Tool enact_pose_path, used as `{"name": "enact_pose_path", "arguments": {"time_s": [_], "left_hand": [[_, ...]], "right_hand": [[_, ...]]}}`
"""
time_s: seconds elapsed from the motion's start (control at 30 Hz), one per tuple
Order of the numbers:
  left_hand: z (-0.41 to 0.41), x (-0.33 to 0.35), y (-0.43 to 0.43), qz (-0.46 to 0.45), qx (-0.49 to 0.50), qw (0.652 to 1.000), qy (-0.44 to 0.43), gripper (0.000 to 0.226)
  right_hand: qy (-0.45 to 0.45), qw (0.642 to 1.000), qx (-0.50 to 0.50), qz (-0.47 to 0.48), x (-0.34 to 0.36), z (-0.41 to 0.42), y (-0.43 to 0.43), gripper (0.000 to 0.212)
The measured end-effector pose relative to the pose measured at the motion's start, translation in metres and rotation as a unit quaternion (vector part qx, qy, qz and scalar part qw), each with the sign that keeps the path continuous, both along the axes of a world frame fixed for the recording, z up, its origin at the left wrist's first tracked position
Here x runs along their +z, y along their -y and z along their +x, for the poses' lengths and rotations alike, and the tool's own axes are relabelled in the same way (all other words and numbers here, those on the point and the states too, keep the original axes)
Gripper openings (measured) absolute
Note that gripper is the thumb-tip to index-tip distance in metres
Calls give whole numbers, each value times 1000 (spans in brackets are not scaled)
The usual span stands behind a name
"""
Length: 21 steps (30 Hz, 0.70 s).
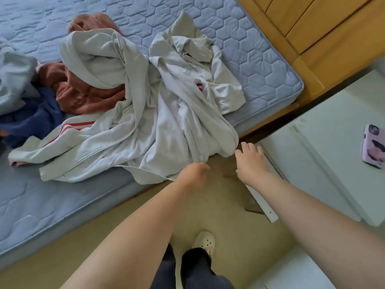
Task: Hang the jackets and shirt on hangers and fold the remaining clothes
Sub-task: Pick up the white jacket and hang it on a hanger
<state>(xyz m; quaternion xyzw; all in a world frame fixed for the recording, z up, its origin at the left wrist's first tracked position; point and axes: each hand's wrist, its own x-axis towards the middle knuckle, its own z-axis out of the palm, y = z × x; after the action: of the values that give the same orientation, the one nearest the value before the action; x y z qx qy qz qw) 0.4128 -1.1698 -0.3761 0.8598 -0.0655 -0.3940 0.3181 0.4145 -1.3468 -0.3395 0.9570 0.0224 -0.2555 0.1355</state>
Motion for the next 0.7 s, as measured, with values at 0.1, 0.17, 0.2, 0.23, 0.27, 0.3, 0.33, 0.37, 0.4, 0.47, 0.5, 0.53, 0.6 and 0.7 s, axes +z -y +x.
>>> {"name": "enact_pose_path", "arguments": {"time_s": [0.1, 0.17, 0.2, 0.23, 0.27, 0.3, 0.33, 0.37, 0.4, 0.47, 0.5, 0.53, 0.6, 0.7], "left_hand": [[13, 3, -23, 17, 56, 998, 16, 38], [21, 4, -46, 22, 86, 996, 27, 39], [25, 4, -60, 26, 101, 994, 33, 40], [29, 3, -76, 31, 117, 992, 41, 41], [34, 2, -94, 37, 134, 989, 51, 41], [39, -2, -114, 43, 153, 986, 56, 41], [44, -5, -135, 52, 171, 982, 58, 41], [50, -9, -156, 63, 186, 979, 58, 41], [58, -13, -177, 75, 199, 975, 59, 42], [76, -23, -217, 94, 223, 968, 64, 44], [84, -29, -236, 102, 232, 965, 66, 46], [92, -34, -253, 108, 240, 963, 67, 47], [108, -46, -283, 115, 243, 960, 78, 49], [132, -62, -315, 99, 260, 956, 96, 52]], "right_hand": [[8, 998, -1, 66, -5, 12, -27, 28], [1, 995, -4, 98, -10, 21, -49, 26], [-5, 994, -2, 112, -13, 26, -61, 28], [-11, 992, 1, 123, -16, 32, -75, 30], [-15, 991, 5, 134, -19, 39, -90, 32], [-20, 989, 4, 147, -22, 46, -105, 35], [-25, 986, -3, 165, -25, 54, -122, 37], [-32, 982, -16, 184, -29, 63, -138, 39], [-38, 978, -32, 204, -32, 73, -155, 39], [-52, 963, -79, 251, -41, 94, -190, 41], [-67, 952, -112, 278, -45, 105, -208, 44], [-79, 938, -147, 304, -50, 116, -226, 46], [-86, 910, -210, 347, -62, 140, -259, 50], [-61, 874, -287, 387, -80, 173, -299, 57]]}}
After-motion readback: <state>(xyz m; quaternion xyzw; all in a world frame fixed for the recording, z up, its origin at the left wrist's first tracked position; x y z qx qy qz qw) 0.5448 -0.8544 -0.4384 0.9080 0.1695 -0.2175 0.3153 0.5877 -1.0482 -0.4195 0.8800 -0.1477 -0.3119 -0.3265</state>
